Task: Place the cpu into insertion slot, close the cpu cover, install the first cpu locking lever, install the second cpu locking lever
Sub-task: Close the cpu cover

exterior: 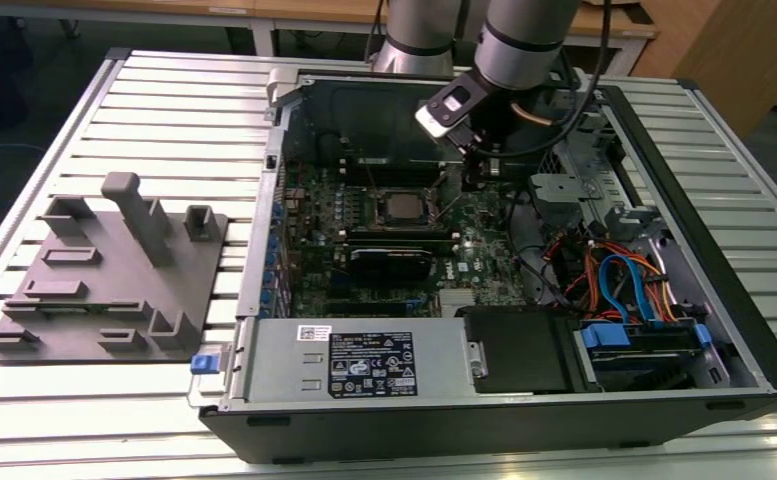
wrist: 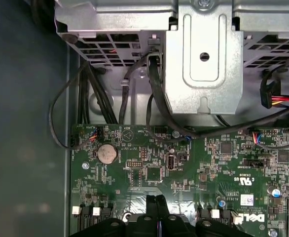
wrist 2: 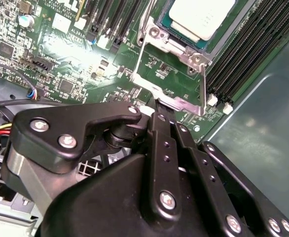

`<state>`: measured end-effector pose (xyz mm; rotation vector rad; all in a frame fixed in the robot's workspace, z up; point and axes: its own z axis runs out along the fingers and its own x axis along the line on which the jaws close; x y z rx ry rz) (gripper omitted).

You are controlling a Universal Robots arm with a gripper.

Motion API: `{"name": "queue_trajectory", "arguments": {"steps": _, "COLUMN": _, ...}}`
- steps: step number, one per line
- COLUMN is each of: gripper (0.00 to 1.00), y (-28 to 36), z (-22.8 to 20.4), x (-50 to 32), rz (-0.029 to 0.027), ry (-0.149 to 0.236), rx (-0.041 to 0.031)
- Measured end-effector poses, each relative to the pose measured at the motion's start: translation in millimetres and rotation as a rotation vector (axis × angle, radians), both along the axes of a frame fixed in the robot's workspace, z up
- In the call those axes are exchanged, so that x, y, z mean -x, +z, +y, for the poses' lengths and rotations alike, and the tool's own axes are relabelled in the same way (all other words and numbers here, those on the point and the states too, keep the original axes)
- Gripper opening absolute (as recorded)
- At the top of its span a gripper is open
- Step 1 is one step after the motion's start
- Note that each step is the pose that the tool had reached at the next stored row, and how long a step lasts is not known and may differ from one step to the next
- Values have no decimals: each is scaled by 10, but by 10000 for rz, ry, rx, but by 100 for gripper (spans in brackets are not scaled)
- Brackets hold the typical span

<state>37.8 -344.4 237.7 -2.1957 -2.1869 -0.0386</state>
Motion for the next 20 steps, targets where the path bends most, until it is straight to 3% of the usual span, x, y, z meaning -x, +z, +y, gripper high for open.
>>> {"name": "queue_trajectory", "arguments": {"steps": 9, "gripper": 11, "y": 1, "z": 0, "x": 14, "rz": 0, "ry": 0, "rx": 0}}
{"name": "queue_trajectory", "arguments": {"steps": 15, "gripper": 11, "y": 54, "z": 0, "x": 15, "rz": 3, "ry": -2, "rx": -5}}
{"name": "queue_trajectory", "arguments": {"steps": 20, "gripper": 11, "y": 59, "z": 0, "x": 28, "rz": 6, "ry": -1, "rx": -8}}
